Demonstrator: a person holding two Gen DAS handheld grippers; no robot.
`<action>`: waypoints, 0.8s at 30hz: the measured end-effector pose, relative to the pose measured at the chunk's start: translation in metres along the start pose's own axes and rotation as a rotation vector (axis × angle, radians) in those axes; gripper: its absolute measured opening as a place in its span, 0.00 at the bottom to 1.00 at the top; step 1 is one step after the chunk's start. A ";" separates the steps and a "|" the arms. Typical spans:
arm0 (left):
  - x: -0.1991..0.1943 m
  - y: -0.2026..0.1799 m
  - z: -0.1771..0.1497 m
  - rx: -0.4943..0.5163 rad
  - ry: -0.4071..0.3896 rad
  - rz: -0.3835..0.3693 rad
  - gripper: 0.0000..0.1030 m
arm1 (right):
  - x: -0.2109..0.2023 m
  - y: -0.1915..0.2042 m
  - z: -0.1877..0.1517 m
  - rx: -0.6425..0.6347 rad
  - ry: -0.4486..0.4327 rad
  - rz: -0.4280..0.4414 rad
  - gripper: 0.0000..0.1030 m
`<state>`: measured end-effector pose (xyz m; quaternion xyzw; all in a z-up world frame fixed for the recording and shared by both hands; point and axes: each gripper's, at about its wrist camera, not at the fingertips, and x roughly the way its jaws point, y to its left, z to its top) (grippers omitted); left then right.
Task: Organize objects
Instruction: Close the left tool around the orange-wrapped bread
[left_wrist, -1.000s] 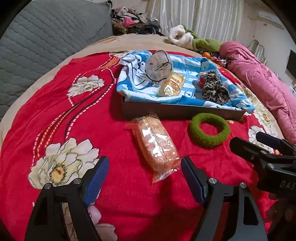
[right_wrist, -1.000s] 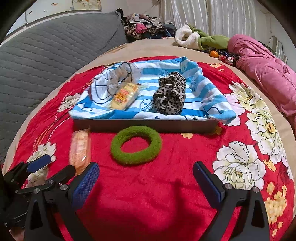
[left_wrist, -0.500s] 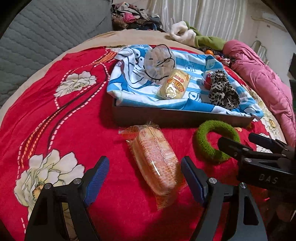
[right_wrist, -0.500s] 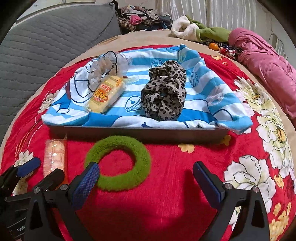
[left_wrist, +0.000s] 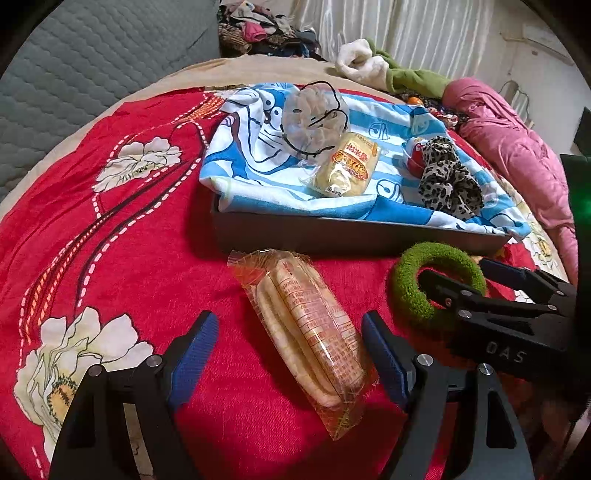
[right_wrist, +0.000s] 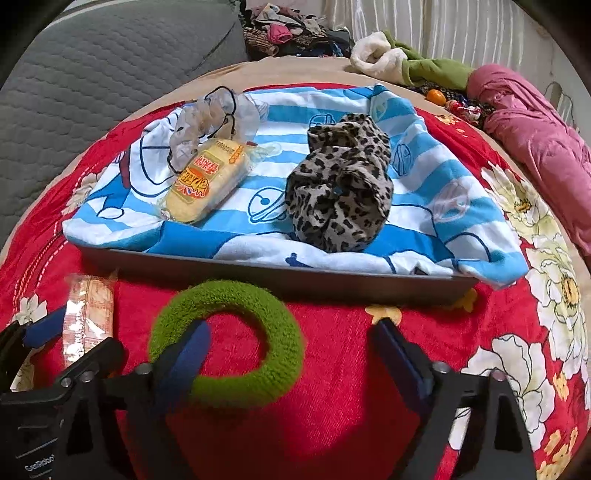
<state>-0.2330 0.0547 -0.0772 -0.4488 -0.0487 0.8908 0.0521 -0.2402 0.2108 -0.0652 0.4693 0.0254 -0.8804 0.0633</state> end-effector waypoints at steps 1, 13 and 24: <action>-0.001 0.001 0.000 -0.002 -0.002 -0.004 0.78 | 0.000 0.001 0.000 -0.004 0.000 0.000 0.78; -0.005 0.004 -0.004 -0.007 0.032 -0.083 0.49 | -0.003 0.007 -0.001 -0.012 0.006 0.048 0.28; -0.021 0.008 -0.011 -0.005 0.016 -0.110 0.46 | -0.020 0.000 -0.009 0.010 -0.015 0.086 0.22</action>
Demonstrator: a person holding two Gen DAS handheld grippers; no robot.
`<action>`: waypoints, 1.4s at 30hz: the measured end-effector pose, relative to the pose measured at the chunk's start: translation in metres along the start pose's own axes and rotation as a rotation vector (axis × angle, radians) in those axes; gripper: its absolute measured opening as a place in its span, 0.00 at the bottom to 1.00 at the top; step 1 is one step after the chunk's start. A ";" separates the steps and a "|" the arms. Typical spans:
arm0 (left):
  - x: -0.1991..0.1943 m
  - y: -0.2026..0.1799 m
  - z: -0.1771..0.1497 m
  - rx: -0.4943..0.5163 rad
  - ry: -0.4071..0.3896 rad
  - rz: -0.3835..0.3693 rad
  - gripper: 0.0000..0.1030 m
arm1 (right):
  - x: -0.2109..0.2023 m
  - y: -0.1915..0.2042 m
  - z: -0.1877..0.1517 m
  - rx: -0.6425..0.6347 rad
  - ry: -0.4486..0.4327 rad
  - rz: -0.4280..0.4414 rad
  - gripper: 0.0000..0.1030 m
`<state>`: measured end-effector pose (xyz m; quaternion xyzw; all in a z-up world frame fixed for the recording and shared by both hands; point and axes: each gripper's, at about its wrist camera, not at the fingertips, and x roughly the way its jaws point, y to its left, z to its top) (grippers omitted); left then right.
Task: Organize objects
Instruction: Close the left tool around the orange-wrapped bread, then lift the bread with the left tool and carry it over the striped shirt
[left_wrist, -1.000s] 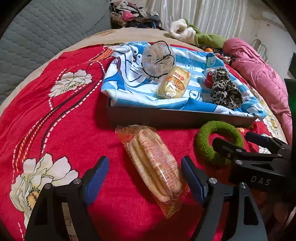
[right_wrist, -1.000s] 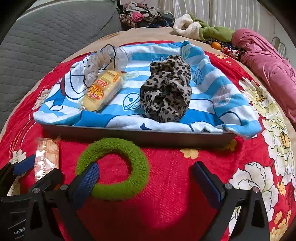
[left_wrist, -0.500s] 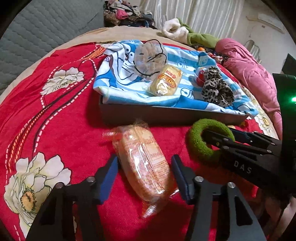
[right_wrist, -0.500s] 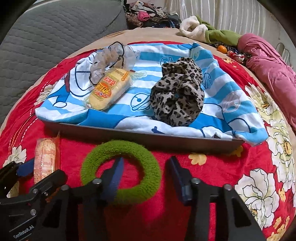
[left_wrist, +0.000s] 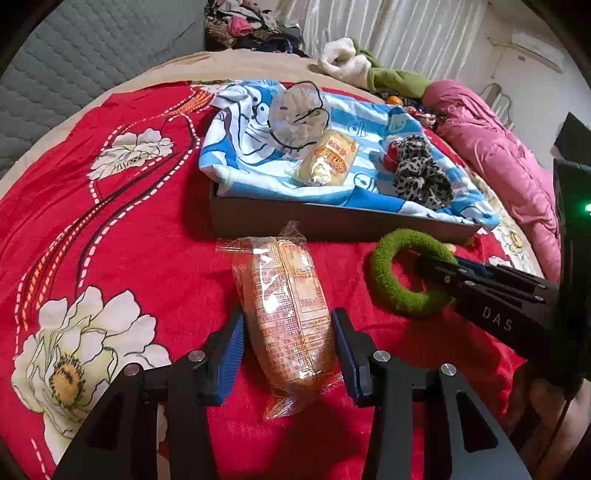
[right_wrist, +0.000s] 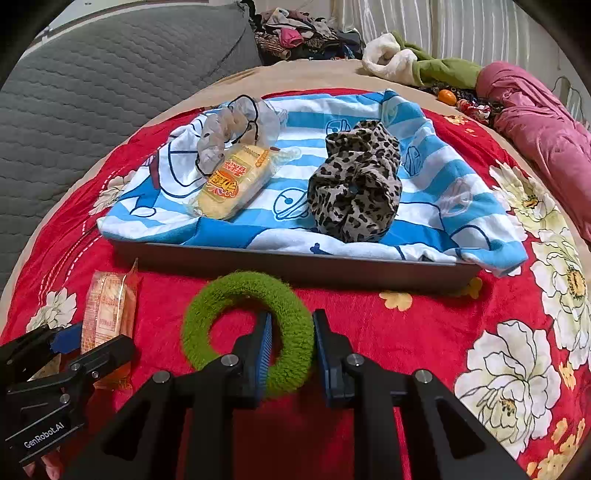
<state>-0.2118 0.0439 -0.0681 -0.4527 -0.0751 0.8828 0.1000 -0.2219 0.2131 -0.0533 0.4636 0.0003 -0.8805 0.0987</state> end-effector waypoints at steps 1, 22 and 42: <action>-0.001 -0.001 0.000 0.008 0.003 0.000 0.46 | -0.002 0.000 -0.001 0.004 -0.002 0.002 0.22; -0.064 -0.011 -0.006 0.027 -0.089 0.016 0.46 | -0.053 0.002 -0.006 0.012 -0.060 0.013 0.22; -0.127 -0.041 0.010 0.088 -0.190 0.016 0.46 | -0.141 0.017 -0.001 -0.019 -0.217 0.035 0.21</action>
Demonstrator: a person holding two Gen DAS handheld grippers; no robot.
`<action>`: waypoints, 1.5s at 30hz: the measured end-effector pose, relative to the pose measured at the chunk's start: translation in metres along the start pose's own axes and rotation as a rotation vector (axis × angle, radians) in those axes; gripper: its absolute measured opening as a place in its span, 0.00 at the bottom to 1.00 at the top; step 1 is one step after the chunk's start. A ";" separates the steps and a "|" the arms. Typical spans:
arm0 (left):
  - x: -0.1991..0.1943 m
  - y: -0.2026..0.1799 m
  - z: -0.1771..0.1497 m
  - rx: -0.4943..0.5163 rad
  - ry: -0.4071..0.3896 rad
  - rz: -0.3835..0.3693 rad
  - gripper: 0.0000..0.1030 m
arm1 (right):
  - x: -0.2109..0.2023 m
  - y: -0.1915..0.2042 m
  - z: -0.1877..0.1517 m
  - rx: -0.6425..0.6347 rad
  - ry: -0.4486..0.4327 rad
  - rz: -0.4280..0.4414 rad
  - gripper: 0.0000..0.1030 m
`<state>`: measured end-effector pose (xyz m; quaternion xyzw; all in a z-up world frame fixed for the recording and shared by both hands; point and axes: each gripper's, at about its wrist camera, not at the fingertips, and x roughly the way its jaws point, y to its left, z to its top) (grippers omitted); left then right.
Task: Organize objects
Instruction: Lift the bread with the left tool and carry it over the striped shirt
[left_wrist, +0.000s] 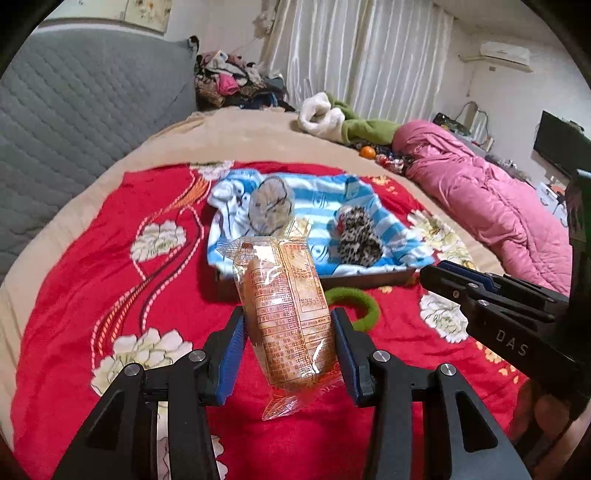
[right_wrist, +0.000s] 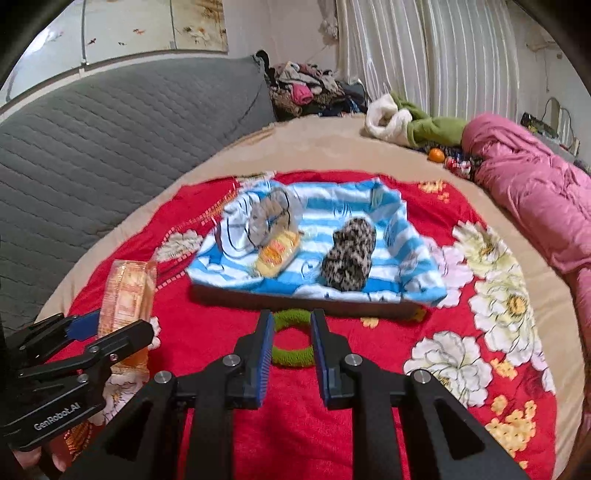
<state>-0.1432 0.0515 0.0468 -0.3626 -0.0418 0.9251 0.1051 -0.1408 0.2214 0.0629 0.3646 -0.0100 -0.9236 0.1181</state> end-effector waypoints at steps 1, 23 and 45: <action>-0.003 -0.002 0.003 0.003 -0.007 0.001 0.46 | -0.005 0.001 0.003 -0.003 -0.012 0.001 0.21; -0.010 -0.017 0.060 0.027 -0.068 -0.005 0.46 | -0.041 0.005 0.053 -0.055 -0.118 -0.004 0.20; 0.059 -0.023 0.102 0.051 -0.041 0.010 0.46 | 0.010 -0.024 0.095 -0.048 -0.103 -0.015 0.20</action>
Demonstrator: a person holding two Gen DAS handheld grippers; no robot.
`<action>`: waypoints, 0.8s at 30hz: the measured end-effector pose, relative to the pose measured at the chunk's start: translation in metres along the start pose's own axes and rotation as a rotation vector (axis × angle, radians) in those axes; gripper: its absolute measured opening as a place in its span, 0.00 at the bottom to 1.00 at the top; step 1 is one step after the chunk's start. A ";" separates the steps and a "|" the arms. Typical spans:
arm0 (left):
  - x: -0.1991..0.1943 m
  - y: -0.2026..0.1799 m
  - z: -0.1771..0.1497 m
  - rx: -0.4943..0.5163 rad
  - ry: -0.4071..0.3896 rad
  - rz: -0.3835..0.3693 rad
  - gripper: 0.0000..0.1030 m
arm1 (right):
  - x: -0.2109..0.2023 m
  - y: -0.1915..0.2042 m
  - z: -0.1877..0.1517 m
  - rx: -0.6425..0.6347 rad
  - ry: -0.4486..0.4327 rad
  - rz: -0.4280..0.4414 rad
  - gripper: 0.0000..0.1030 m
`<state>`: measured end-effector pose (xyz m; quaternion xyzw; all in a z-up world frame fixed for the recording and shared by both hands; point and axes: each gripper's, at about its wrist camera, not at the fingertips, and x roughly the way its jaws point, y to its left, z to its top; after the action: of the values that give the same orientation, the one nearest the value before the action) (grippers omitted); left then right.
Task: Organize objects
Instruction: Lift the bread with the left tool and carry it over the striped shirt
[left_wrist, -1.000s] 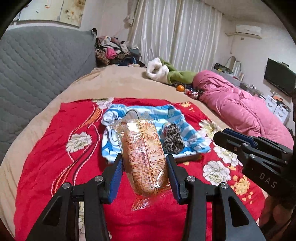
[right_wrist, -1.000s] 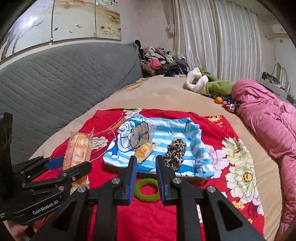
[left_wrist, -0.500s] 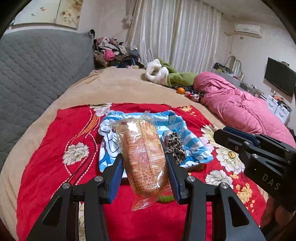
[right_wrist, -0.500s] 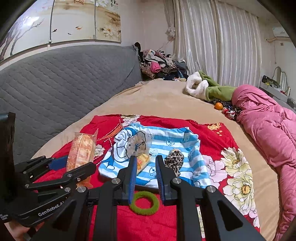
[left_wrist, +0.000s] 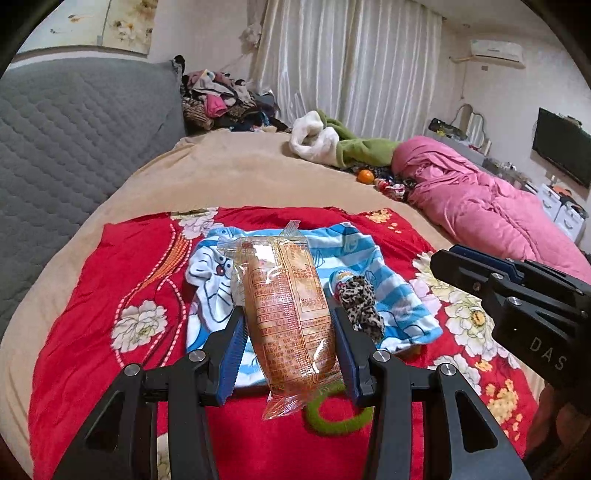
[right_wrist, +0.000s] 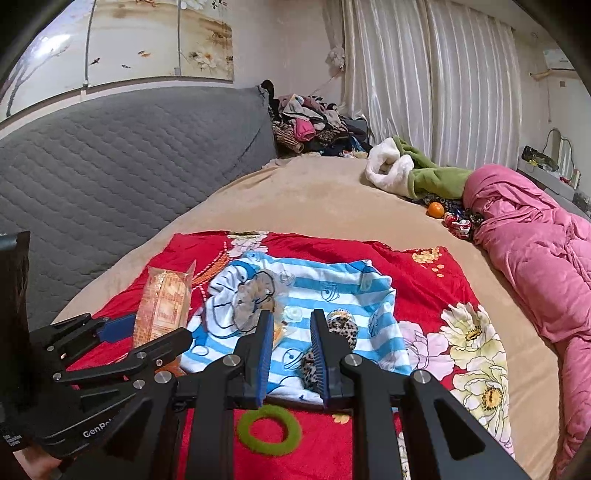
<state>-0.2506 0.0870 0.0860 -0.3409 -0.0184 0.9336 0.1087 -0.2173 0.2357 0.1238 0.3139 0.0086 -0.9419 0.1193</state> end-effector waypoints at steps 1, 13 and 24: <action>0.007 0.000 0.001 -0.001 0.005 0.001 0.46 | 0.005 -0.002 0.000 0.001 0.006 -0.003 0.20; 0.084 -0.004 0.004 0.005 0.053 0.009 0.46 | 0.073 -0.030 -0.008 0.023 0.078 -0.020 0.20; 0.133 -0.013 0.005 0.008 0.080 0.009 0.46 | 0.118 -0.046 -0.017 0.032 0.119 -0.024 0.20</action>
<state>-0.3507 0.1282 0.0071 -0.3774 -0.0087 0.9199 0.1066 -0.3096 0.2556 0.0373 0.3712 0.0044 -0.9229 0.1020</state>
